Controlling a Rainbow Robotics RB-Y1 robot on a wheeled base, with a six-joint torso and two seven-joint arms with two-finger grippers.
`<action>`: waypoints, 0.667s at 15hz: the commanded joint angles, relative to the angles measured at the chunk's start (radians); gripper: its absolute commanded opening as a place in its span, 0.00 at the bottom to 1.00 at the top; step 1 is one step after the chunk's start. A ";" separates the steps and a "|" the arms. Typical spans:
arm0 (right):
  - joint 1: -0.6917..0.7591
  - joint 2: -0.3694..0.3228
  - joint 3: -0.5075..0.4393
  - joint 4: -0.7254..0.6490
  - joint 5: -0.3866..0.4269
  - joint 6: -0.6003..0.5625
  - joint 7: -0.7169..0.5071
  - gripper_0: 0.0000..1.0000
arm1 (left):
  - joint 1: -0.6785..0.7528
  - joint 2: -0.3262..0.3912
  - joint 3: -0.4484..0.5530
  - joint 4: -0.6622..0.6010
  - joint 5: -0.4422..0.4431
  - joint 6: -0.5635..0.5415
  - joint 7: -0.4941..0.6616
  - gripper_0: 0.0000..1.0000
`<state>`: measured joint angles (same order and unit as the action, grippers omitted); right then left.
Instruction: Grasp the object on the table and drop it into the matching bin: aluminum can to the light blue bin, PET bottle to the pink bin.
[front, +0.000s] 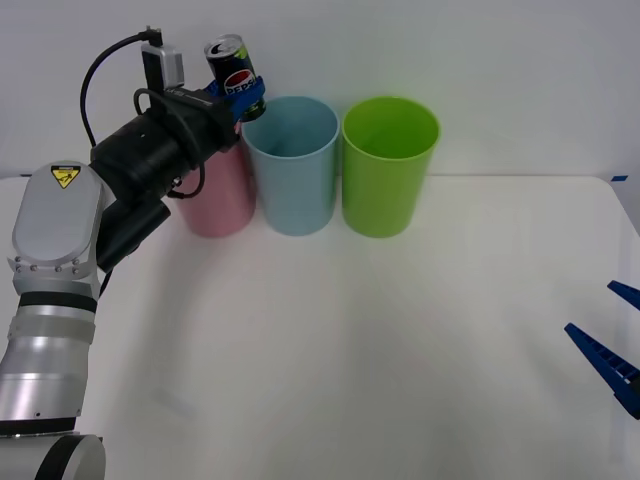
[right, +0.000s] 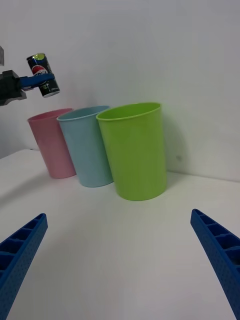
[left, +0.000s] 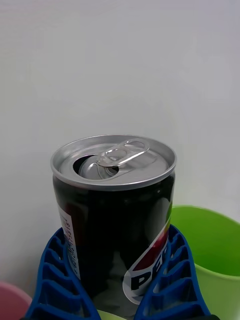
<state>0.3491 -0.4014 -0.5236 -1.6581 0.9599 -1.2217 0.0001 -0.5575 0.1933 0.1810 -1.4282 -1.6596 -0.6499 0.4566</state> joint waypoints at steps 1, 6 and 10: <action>0.000 0.000 0.000 0.000 0.000 0.000 0.000 1.00 | -0.044 0.000 0.000 0.051 -0.019 0.019 -0.009 0.00; 0.000 0.000 0.000 0.000 0.000 0.000 0.000 1.00 | -0.111 0.000 -0.002 0.115 -0.062 0.035 -0.009 0.00; 0.000 0.000 0.000 0.000 0.000 0.000 0.000 1.00 | -0.188 0.000 -0.026 0.210 -0.078 0.047 -0.012 0.00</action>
<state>0.3491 -0.4014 -0.5236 -1.6581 0.9599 -1.2217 0.0000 -0.7293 0.1933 0.1588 -1.2391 -1.7371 -0.6045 0.4464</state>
